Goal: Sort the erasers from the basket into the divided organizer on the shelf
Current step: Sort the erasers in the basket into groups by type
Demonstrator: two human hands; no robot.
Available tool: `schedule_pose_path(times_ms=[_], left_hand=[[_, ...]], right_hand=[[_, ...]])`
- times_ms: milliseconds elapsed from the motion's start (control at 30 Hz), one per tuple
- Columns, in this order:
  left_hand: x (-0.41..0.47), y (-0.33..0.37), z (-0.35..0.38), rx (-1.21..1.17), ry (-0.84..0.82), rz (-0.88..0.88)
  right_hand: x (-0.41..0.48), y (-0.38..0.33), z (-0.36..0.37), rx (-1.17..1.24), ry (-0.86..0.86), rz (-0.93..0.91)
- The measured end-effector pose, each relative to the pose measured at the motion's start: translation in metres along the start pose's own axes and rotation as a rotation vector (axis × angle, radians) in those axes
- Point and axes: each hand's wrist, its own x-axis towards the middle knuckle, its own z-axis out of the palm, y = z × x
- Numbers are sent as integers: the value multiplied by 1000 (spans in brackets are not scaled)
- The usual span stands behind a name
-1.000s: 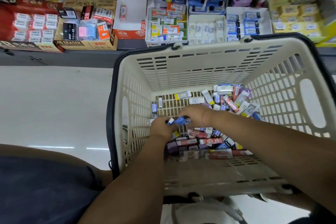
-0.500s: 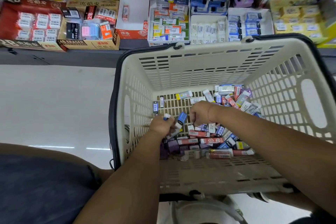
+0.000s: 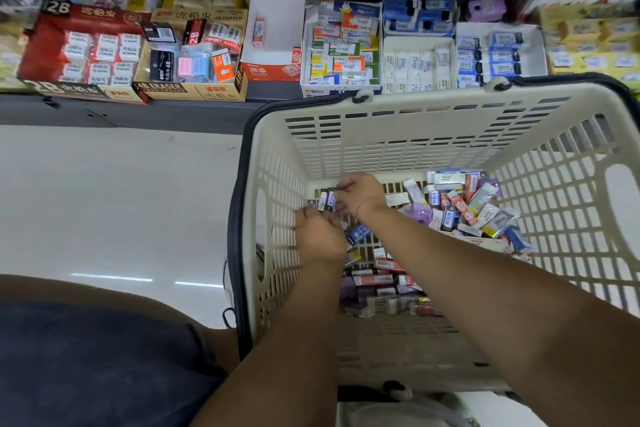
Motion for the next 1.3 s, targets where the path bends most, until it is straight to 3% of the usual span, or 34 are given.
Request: schedule_pose_path(times_ms=[100,233,400,567,833,1000,1133,1300], left_hand=[[4,-7,14,-200,-68,-130],[7,-8,15,-579,-102,-244],[10,-4,13,-637,-140,-216],[16,2,8,-715,-162,-213],[29,0,11,-668,-149,-135],[29,-4,15,-530,-106,-54],[27,-7,18,-305,-65,132],[26,-11,14,-45,-136,185]], right_hand=[[-1,1,8,-115,86,-95],[-6,4,6,-267,25,-212],[-5,6,6,-491,-26,-336],[-4,8,5,-561,-26,-418],[-1,4,7,-630,86,-417],[-1,9,8,-437,192,-264],[-4,8,8,-368,206,-209],[-4,6,-1,-445,192,-178]])
